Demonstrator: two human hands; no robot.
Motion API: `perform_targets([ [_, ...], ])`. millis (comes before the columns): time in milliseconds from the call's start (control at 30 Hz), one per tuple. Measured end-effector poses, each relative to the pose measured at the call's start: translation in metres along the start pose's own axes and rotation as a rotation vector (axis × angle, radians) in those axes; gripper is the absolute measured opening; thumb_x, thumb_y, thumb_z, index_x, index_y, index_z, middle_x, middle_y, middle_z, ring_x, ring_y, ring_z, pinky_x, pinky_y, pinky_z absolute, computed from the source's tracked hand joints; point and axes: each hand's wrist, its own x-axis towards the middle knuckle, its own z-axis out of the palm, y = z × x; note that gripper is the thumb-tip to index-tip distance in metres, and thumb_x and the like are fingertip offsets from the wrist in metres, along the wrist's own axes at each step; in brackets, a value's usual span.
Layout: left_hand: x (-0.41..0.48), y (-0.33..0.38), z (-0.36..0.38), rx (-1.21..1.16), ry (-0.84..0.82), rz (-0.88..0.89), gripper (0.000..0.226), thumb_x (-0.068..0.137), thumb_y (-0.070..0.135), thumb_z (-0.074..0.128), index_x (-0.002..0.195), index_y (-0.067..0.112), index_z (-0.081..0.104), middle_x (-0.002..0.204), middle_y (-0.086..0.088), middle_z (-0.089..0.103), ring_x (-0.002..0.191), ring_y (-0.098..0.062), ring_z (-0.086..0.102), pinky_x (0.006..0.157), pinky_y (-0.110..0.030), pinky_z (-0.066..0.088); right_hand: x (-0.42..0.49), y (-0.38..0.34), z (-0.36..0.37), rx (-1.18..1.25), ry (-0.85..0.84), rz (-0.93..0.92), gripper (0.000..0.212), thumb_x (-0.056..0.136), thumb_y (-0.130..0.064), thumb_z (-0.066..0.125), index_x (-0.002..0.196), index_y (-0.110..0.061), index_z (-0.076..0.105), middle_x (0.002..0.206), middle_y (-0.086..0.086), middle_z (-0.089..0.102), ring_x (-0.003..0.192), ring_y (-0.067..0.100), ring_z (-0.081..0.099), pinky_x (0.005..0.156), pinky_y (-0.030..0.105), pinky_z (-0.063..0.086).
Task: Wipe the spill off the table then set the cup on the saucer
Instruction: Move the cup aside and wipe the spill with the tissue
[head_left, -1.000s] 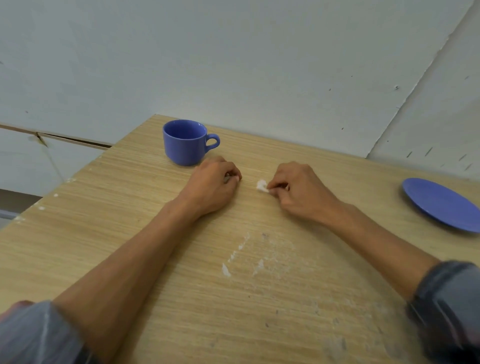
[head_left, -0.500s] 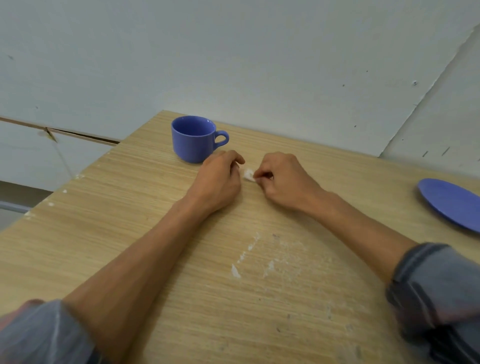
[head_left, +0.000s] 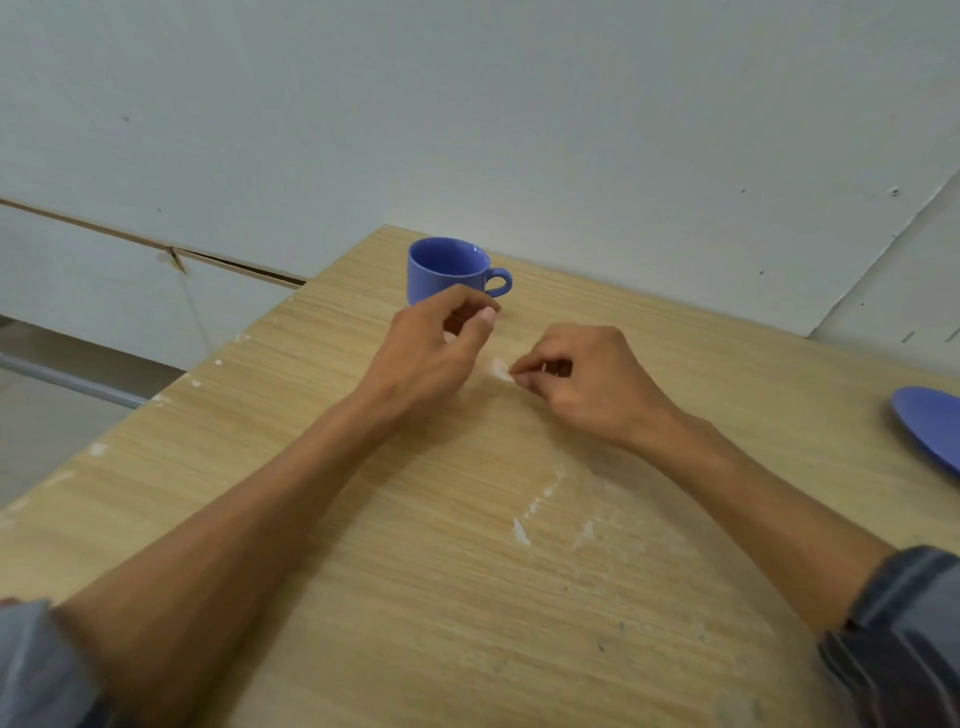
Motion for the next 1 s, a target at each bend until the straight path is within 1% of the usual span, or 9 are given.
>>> perform_targets([
  [67,-0.003,0.003,-0.011,-0.119,-0.078,-0.052,0.024,0.093,0.037,0.055,0.110,0.024,0.065,0.102,0.005,0.069,0.093,-0.010,0.067,0.078,-0.023,0.053,0.010,-0.011,0.002,0.165,0.095,0.070,0.009,0.078,-0.014,0.073,0.085,-0.018,0.077,0.075,-0.012,0.067,0.066,-0.002,0.058,0.063,0.007,0.041],
  [167,-0.005,0.009,-0.013,-0.402,-0.042,-0.154,0.029,0.093,0.024,0.060,0.121,0.013,0.059,0.106,-0.008,0.070,0.092,-0.015,0.071,0.079,-0.026,0.057,0.018,-0.023,0.006,0.418,0.170,0.163,0.008,0.082,-0.017,0.071,0.088,-0.020,0.076,0.080,-0.010,0.073,0.067,-0.004,0.062,0.065,0.013,0.047],
  [267,-0.005,0.011,-0.010,-0.670,0.051,-0.242,0.029,0.088,0.012,0.067,0.115,0.004,0.060,0.107,-0.019,0.069,0.094,-0.024,0.072,0.090,-0.033,0.055,0.019,-0.030,0.014,0.441,0.319,0.184,0.007,0.082,-0.019,0.070,0.085,-0.023,0.075,0.083,-0.007,0.073,0.070,0.000,0.063,0.066,0.013,0.049],
  [367,-0.006,0.010,-0.011,-0.682,0.051,-0.268,0.021,0.086,0.009,0.068,0.104,-0.002,0.065,0.101,-0.019,0.072,0.094,-0.023,0.072,0.090,-0.031,0.055,0.017,-0.036,0.022,0.371,0.356,0.148,0.008,0.082,-0.021,0.071,0.088,-0.022,0.075,0.088,-0.005,0.071,0.071,0.005,0.062,0.064,0.010,0.046],
  [533,0.007,0.007,-0.054,-0.397,0.013,-0.308,0.008,0.087,0.009,0.066,0.091,0.014,0.070,0.082,-0.001,0.074,0.079,-0.014,0.070,0.084,-0.032,0.054,0.008,-0.034,0.020,0.316,0.340,0.104,0.018,0.086,-0.020,0.065,0.102,-0.023,0.072,0.093,-0.007,0.067,0.073,0.002,0.058,0.065,0.006,0.041],
  [733,0.022,-0.012,-0.100,0.196,-0.153,-0.368,0.024,0.085,0.012,0.067,0.109,0.012,0.066,0.091,-0.007,0.072,0.079,-0.016,0.066,0.076,-0.026,0.052,-0.006,-0.003,0.012,0.330,0.273,0.229,0.023,0.087,-0.015,0.060,0.107,-0.023,0.070,0.080,-0.016,0.063,0.064,0.000,0.053,0.061,0.004,0.040],
  [833,0.030,-0.016,-0.092,0.429,-0.192,-0.365,0.016,0.080,0.019,0.074,0.094,0.017,0.067,0.083,-0.001,0.070,0.079,-0.017,0.066,0.082,-0.036,0.054,-0.007,0.002,0.012,0.324,0.251,0.247,0.026,0.087,-0.014,0.059,0.110,-0.024,0.068,0.078,-0.016,0.062,0.062,0.001,0.051,0.059,0.003,0.039],
  [900,0.033,-0.015,-0.088,0.521,-0.183,-0.318,0.010,0.078,0.020,0.076,0.087,0.019,0.071,0.083,0.002,0.070,0.078,-0.013,0.063,0.073,-0.027,0.051,-0.007,0.003,0.013,0.330,0.246,0.242,0.027,0.087,-0.014,0.059,0.111,-0.024,0.067,0.080,-0.016,0.061,0.063,0.001,0.050,0.059,0.003,0.039],
  [1000,0.035,-0.012,-0.079,0.600,-0.117,-0.250,0.015,0.079,0.012,0.075,0.093,0.015,0.073,0.085,0.000,0.069,0.084,-0.010,0.059,0.066,-0.017,0.041,-0.009,0.004,0.014,0.318,0.240,0.232,0.027,0.088,-0.012,0.059,0.111,-0.023,0.067,0.081,-0.015,0.062,0.062,0.002,0.050,0.059,0.002,0.039],
])
